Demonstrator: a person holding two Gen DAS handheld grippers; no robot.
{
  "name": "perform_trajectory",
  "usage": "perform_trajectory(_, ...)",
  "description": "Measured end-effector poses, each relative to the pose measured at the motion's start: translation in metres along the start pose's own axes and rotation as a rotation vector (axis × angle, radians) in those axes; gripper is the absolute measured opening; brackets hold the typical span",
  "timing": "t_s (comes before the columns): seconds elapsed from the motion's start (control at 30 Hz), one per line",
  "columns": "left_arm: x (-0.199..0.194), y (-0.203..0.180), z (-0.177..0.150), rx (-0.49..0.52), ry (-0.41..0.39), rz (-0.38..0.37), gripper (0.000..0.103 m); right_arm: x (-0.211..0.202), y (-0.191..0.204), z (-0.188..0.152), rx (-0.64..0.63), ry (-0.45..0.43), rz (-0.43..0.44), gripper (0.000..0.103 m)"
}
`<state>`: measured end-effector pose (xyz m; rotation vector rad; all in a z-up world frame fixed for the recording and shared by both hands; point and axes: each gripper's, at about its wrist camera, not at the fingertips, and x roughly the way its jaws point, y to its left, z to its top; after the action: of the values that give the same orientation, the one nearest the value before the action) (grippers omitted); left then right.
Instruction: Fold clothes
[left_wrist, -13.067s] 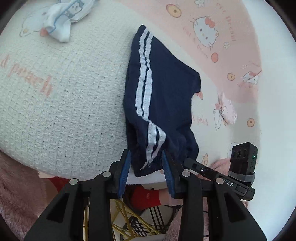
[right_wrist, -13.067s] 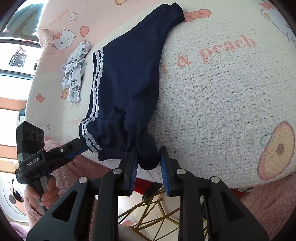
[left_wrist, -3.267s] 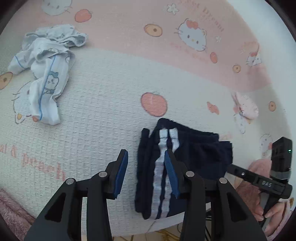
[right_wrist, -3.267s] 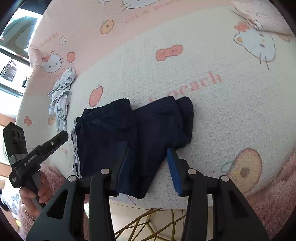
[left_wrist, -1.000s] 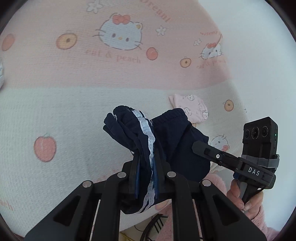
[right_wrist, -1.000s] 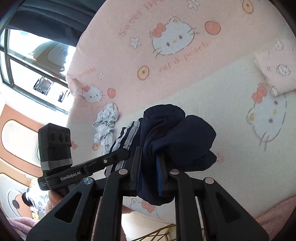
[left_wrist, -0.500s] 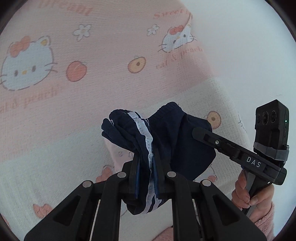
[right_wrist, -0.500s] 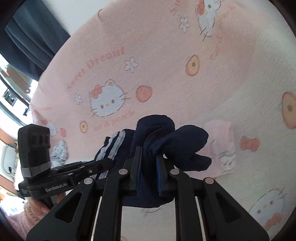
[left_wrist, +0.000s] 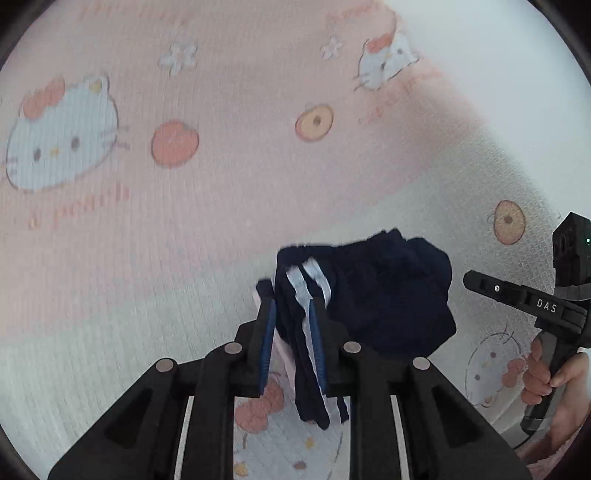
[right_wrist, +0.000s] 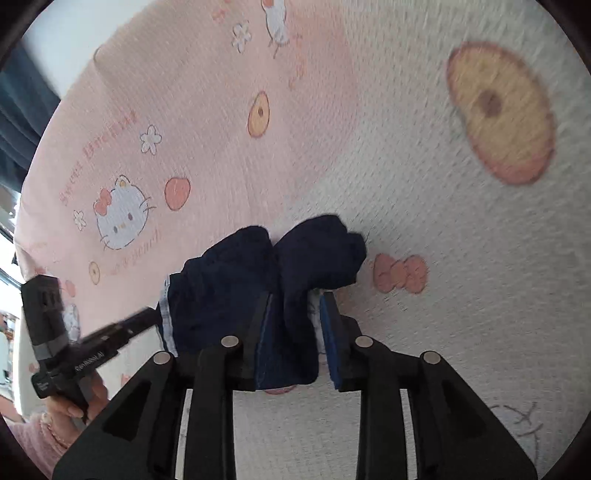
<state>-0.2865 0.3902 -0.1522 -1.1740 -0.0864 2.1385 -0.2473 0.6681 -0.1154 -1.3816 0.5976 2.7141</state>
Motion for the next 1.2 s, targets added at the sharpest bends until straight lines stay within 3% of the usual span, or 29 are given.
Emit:
perform_trajectory(0.07,0.019,-0.011,0.003,0.019,0.089,-0.064,0.023,0.010,0.020,-0.008,-0.074,0.045,-0.003,0.030)
perform_trajectory(0.17,0.044,-0.024,-0.003,0.124,0.167,0.051,0.023,0.032,0.049,-0.020,-0.187,0.129,-0.036,0.029)
perform_trajectory(0.23,0.049,-0.015,0.005,0.090,0.199,0.049,0.023,0.045,0.049,-0.024,-0.194,0.155,-0.096,0.026)
perform_trajectory(0.3,0.037,-0.005,0.017,0.008,0.191,0.004,0.023,0.036,0.044,-0.022,-0.133,0.127,-0.079,0.028)
perform_trajectory(0.37,0.015,-0.004,0.024,-0.011,0.141,-0.047,0.025,0.018,0.048,-0.020,-0.116,0.074,-0.056,0.029)
perform_trajectory(0.4,0.004,-0.004,0.026,-0.022,0.117,-0.073,0.030,0.009,0.053,-0.020,-0.126,0.051,-0.038,0.030)
perform_trajectory(0.43,-0.006,-0.003,0.027,-0.035,0.093,-0.100,0.043,0.003,0.059,-0.019,-0.135,0.041,-0.042,0.031)
perform_trajectory(0.5,-0.020,0.001,0.031,-0.070,0.079,-0.107,0.052,-0.007,0.073,-0.017,-0.148,0.031,-0.066,0.041)
perform_trajectory(0.6,-0.036,0.014,0.043,-0.105,0.059,-0.056,0.052,-0.013,0.085,-0.016,-0.140,0.036,-0.065,0.044)
perform_trajectory(0.87,-0.078,0.078,0.068,-0.157,0.012,0.172,0.052,-0.019,0.150,-0.015,-0.178,0.062,-0.103,0.051)
perform_trajectory(0.93,-0.095,0.095,0.071,-0.160,-0.011,0.240,0.052,-0.018,0.173,-0.015,-0.203,0.058,-0.106,0.068)
perform_trajectory(0.97,-0.104,0.106,0.073,-0.164,-0.024,0.275,0.052,-0.016,0.187,-0.015,-0.222,0.045,-0.125,0.088)
perform_trajectory(1.0,-0.112,0.115,0.073,-0.169,-0.034,0.307,0.052,-0.014,0.202,-0.014,-0.243,0.030,-0.145,0.093)
perform_trajectory(1.2,-0.177,0.175,0.066,-0.260,-0.065,0.391,0.053,-0.010,0.287,-0.015,-0.291,0.016,-0.135,0.093)
